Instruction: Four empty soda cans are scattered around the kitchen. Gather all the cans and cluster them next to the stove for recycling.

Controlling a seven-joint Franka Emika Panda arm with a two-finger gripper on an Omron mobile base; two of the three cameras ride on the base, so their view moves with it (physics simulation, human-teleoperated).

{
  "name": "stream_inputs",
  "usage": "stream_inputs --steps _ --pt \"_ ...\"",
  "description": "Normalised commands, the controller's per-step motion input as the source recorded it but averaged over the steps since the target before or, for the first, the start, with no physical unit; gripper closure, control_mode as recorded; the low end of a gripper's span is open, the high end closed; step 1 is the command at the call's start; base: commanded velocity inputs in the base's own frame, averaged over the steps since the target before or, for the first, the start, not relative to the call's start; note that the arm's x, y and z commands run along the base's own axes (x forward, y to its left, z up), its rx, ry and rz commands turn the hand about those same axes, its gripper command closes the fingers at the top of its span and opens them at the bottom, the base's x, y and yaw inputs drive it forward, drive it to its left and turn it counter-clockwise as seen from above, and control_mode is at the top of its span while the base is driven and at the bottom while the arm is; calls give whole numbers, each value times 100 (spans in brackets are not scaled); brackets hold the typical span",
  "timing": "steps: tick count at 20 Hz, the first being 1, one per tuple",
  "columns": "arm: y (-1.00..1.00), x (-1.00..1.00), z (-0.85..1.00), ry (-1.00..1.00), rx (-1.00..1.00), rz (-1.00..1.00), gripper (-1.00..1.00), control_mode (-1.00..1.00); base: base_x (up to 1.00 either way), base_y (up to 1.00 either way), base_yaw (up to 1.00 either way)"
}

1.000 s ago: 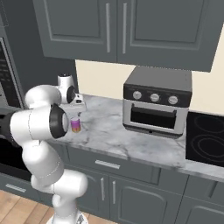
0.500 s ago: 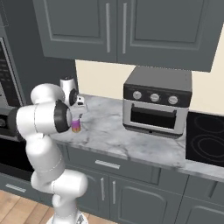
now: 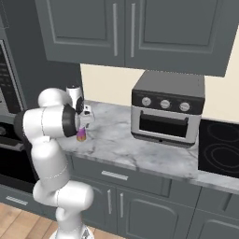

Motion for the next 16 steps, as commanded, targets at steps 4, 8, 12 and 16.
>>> stream_inputs --steps 4,8,12,16 --pt "0 7 -17 0 0 0 -100 -100 0 0 0" --pt "0 6 -15 0 0 0 -100 -100 0 0 0" --pt "0 1 -10 3 0 0 100 -100 0 0 0" --pt "0 0 -3 0 0 0 100 -100 0 0 0"
